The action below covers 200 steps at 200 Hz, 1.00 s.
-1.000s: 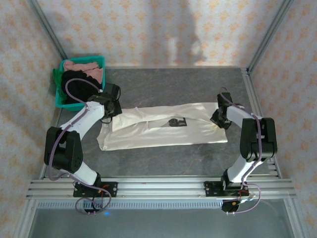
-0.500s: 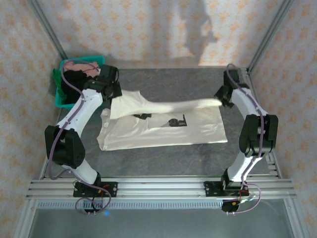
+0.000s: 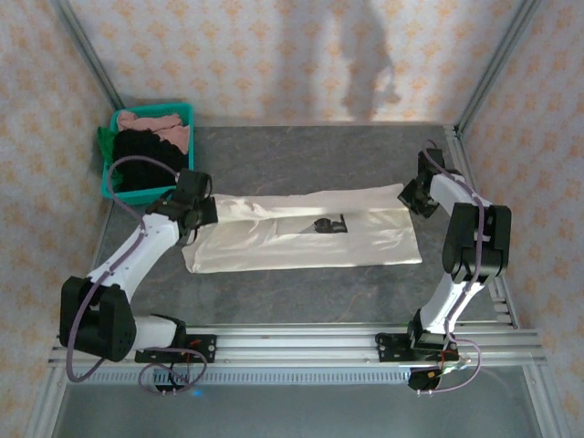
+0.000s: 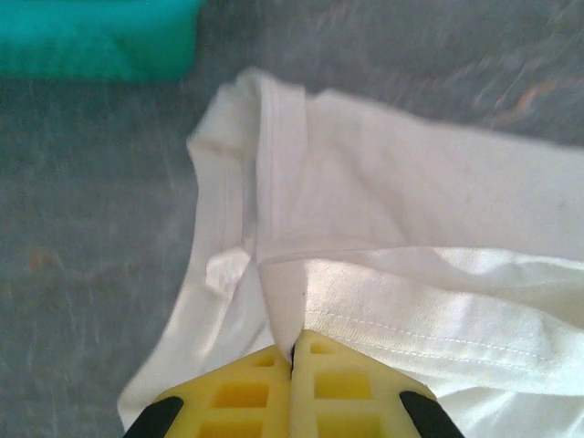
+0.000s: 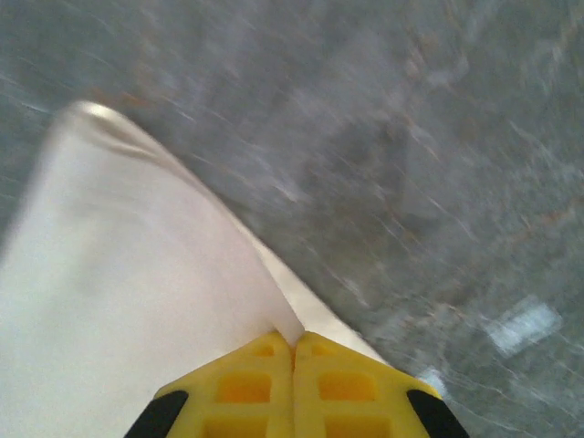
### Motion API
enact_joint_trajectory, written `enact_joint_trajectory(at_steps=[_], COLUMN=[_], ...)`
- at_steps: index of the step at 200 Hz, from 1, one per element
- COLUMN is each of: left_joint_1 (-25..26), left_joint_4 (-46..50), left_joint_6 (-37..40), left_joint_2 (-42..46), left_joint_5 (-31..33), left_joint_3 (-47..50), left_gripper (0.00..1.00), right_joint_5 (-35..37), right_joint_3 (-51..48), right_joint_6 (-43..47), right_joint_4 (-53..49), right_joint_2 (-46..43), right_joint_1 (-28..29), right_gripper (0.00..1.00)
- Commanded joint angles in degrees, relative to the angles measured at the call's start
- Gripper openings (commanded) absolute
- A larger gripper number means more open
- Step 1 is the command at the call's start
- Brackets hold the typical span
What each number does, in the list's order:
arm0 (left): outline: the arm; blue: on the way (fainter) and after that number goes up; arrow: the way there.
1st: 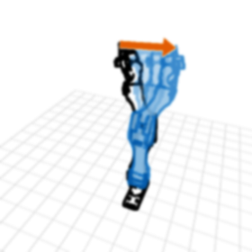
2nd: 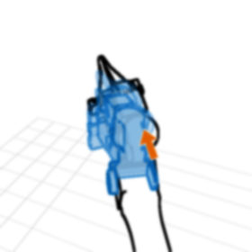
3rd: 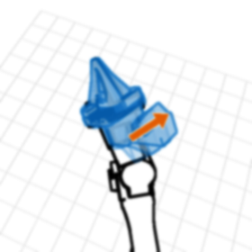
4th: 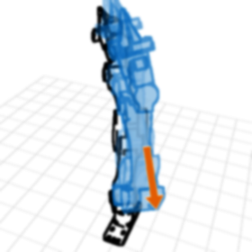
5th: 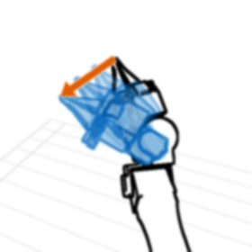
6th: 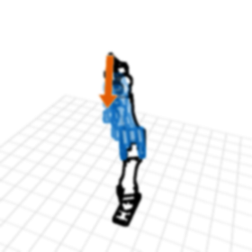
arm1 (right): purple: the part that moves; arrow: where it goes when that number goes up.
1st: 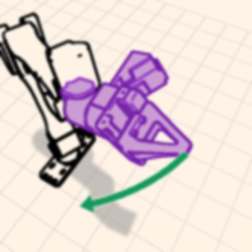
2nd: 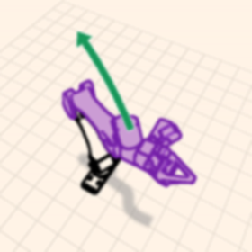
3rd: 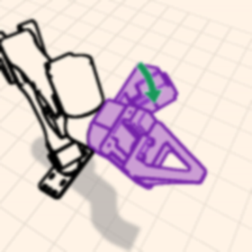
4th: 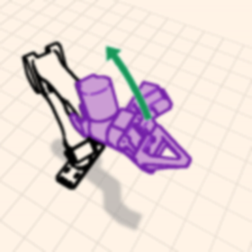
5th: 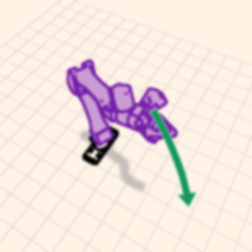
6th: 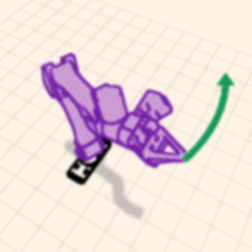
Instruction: Fold and stack the t-shirts
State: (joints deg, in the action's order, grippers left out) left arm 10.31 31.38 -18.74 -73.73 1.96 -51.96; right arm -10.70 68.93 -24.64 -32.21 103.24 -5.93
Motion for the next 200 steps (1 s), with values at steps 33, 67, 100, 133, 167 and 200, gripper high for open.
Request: enact_joint_trajectory(at_steps=[33,67,100,133,167,200], left_joint_1=[2.05,2.22,2.37,2.49,2.51,2.46], left_joint_4=[-5.38,-7.05,-7.84,-7.88,-7.21,-3.3], left_joint_6=[-4.86,-5.24,-5.56,-6.87,-6.85,-6.64], left_joint_2=[6.18,3.24,1.7,1.72,2.91,3.69], left_joint_5=[2.19,1.88,1.73,1.29,0.65,0.35], left_joint_3=[9.63,10.66,11.14,12.81,14.04,12.61], left_gripper=[0.0,0.0,0.0,0.0,0.03,0.32], right_joint_5=[1.31,0.68,1.32,2.21,2.91,3.47], right_joint_3=[-3.45,-2.92,-4.07,-5.56,-7.88,-9.36], right_joint_6=[-0.52,-0.45,-0.48,-0.63,-0.76,-1.62], right_joint_4=[2.24,2.06,1.92,1.6,2.19,2.81], right_joint_2=[-2.81,-2.81,-2.93,-3.81,-6.04,-6.55], right_joint_1=[-1.26,-1.27,-1.28,-1.25,-1.27,-1.27], right_gripper=[0.0,0.0,0.0,0.08,0.05,0.22])
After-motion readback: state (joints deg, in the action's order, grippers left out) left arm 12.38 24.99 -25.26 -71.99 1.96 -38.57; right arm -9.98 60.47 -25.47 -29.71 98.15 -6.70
